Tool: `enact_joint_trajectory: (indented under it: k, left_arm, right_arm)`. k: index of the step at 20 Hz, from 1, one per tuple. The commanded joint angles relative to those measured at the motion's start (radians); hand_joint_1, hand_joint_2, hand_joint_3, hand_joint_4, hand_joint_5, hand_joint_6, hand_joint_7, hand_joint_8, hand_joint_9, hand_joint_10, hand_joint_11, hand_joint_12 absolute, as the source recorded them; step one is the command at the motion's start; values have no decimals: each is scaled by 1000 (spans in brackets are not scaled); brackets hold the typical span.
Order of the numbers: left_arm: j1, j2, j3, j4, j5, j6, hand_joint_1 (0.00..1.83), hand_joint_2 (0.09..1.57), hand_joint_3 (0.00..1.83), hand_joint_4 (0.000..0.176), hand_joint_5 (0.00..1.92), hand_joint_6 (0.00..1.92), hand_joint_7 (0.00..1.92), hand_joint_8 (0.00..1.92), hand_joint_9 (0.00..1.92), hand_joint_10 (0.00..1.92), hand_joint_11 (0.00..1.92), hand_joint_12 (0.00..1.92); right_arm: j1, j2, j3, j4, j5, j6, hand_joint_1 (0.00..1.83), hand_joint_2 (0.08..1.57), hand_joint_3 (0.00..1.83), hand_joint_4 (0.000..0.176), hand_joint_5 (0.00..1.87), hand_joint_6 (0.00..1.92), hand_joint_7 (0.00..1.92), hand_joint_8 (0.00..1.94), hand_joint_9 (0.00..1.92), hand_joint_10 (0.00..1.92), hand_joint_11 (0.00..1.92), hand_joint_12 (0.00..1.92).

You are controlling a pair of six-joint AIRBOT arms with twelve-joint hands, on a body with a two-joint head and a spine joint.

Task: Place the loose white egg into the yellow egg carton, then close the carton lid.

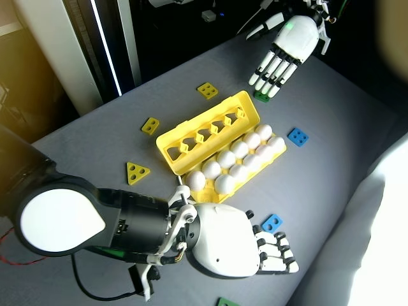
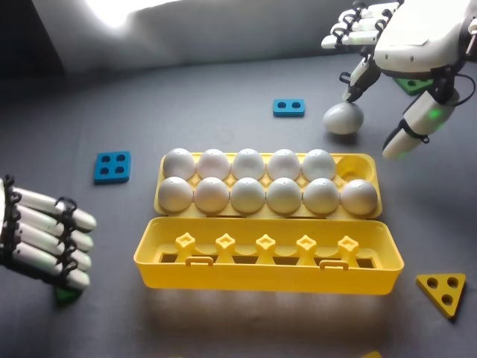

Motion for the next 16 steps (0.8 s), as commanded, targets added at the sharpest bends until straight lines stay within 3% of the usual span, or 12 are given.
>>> enact_joint_trajectory:
  k: [1,4,5,9,16]
  left_arm:
    - [1,6,3,-59,-44,-1,0,1103,0,0,312,5,296,5,204,5,0,131]
    - [2,6,4,-60,-44,-1,0,1106,0,0,314,2,297,1,204,1,0,152]
    - [1,6,3,-60,-44,-1,0,1110,2,0,318,3,303,3,202,0,0,149]
    - [-5,5,0,-61,-35,-3,0,1111,1,0,312,1,302,2,196,0,0,108]
    - [-32,2,-1,-60,-29,-16,0,1116,0,0,326,1,321,2,217,3,0,172]
  right_arm:
    - [11,10,12,38,40,-1,609,681,0,176,794,28,0,0,0,0,0,0]
    - [9,2,21,38,40,-1,668,679,0,170,841,36,16,6,0,0,0,0]
    - [10,0,25,38,40,-2,763,695,4,152,858,33,8,2,0,0,0,0]
    - [17,-2,27,38,42,-5,850,758,19,152,950,24,45,6,0,0,0,0]
    - [45,-10,40,38,55,-33,817,769,11,162,983,19,67,7,0,0,0,0]
